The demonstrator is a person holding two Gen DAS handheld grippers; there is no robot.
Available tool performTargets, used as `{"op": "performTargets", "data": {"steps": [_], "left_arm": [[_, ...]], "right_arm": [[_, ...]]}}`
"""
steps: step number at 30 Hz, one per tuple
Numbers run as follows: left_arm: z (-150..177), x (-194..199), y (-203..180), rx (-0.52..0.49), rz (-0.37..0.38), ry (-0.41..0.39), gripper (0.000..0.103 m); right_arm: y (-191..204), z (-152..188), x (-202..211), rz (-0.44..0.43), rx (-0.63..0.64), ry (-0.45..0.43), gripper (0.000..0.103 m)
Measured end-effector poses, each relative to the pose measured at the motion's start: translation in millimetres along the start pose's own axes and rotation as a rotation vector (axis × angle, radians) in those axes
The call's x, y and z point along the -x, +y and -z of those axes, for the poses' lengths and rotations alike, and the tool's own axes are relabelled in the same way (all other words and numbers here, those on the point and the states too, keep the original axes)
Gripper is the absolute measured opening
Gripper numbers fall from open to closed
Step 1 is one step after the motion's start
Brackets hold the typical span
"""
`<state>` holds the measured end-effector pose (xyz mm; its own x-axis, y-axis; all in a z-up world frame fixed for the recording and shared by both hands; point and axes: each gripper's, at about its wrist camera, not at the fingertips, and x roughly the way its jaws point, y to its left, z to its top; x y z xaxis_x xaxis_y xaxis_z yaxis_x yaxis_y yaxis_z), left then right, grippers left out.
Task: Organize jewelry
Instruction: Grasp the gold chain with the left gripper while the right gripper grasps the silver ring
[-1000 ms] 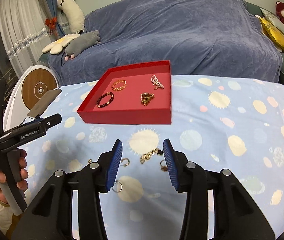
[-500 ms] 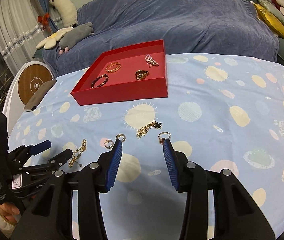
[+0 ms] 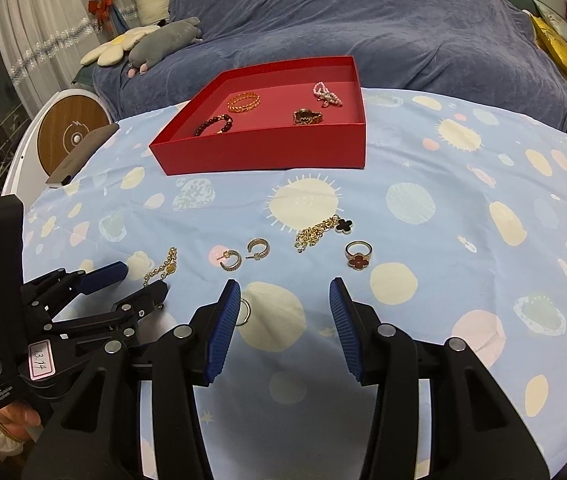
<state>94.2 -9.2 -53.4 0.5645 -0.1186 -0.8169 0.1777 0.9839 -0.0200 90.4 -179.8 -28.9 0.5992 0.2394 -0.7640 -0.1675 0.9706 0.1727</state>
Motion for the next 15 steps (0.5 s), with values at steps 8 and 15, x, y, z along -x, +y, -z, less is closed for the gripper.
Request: {"op": "performTargets", "data": {"steps": [8, 15], "left_arm": [[-1, 1, -3, -0.016, 0.020, -0.013, 0.012], [-2, 2, 3, 0.018, 0.070, 0.000, 0.003]], "right_arm": [[8, 5, -9, -0.033, 0.022, 0.046, 0.045], [23, 13, -22, -0.057, 0.073, 0.087, 0.042]]}}
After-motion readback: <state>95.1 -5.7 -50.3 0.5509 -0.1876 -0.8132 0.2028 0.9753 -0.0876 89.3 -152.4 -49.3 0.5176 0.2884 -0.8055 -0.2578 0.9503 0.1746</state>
